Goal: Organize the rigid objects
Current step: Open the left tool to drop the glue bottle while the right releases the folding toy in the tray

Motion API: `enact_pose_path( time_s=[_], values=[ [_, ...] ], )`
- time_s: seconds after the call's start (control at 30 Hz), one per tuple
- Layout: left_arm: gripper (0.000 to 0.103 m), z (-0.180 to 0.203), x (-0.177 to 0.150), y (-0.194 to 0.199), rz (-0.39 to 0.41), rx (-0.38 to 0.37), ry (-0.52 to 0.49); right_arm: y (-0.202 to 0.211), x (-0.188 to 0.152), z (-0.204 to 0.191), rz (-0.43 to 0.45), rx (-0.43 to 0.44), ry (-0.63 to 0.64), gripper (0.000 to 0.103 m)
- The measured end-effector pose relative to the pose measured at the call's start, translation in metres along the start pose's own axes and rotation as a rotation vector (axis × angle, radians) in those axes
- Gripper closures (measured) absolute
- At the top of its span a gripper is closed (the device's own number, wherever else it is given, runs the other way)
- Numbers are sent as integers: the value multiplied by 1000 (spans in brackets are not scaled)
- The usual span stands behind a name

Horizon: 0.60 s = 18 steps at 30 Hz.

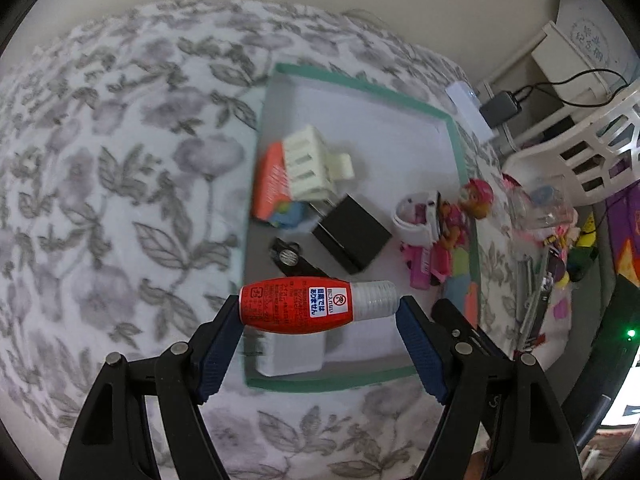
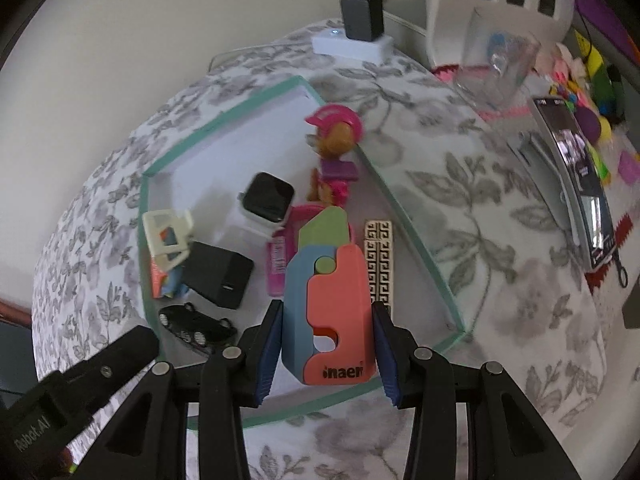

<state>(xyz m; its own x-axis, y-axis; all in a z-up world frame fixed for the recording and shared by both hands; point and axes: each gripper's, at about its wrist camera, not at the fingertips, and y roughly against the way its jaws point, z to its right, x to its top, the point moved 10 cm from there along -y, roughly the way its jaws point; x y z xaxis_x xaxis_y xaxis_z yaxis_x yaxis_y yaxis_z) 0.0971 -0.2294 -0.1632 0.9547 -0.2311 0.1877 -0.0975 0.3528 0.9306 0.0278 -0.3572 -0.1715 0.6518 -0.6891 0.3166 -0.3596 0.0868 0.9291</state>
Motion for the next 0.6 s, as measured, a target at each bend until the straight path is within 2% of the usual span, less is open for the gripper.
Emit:
enact_pose_path(
  time_s=[0.3, 0.6],
  values=[
    [25, 16, -5, -12, -19, -56, -28, -11, -7, 2, -40, -20, 15, 58],
    [24, 7, -9, -15, -32, -44, -2, -16, -11, -2, -63, -23, 29, 58]
  ],
)
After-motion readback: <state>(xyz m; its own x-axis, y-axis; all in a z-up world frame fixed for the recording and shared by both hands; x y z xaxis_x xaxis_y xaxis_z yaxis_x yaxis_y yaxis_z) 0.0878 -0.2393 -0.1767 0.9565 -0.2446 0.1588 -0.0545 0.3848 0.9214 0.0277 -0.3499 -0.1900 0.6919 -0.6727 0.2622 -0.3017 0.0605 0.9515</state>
